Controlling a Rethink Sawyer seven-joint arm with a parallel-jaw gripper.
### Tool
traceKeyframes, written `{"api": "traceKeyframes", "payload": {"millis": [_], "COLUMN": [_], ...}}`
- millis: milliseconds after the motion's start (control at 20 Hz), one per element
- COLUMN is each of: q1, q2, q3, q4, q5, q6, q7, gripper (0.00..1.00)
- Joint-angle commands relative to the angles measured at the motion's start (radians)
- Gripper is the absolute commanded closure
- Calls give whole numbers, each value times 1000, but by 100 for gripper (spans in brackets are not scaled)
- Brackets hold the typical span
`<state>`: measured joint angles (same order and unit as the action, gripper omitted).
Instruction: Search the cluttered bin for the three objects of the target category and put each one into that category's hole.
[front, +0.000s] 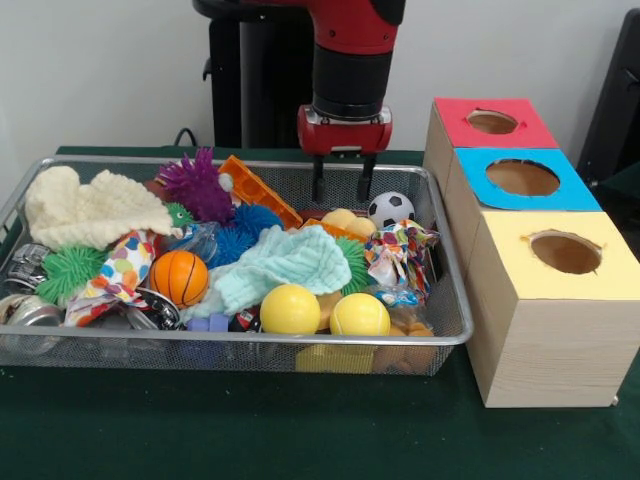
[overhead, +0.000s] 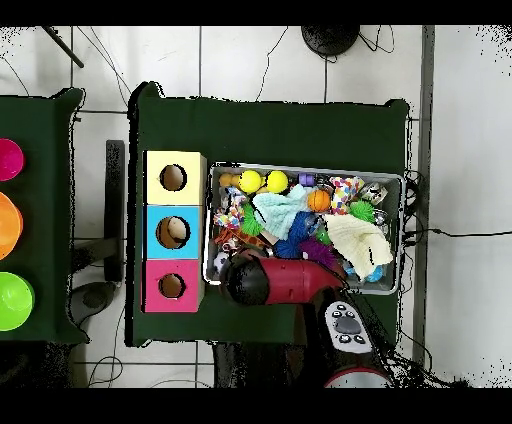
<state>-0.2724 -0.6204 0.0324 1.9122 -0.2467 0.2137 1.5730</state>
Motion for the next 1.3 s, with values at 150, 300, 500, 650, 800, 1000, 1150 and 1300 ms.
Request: {"api": "traceKeyframes", "payload": {"millis": [150, 300, 500, 650, 800, 1000, 1150, 1300], "q1": [-39, -35, -21, -15, -4, 43, 72, 69], "q2": [64, 77, 77, 77, 94, 130, 143, 140], "q3": [61, 66, 75, 92, 104, 80, 61, 79], "q4": [44, 46, 56, 58, 60, 43, 38, 22], "q5": [-84, -96, -110, -123, -121, -112, -103, -95], "q6": [-96, -105, -107, -101, -103, -151, -182, -156], "q7": [90, 96, 95, 84, 95, 136, 159, 142], "gripper": [0, 0, 0, 0, 0, 0, 0, 0]}}
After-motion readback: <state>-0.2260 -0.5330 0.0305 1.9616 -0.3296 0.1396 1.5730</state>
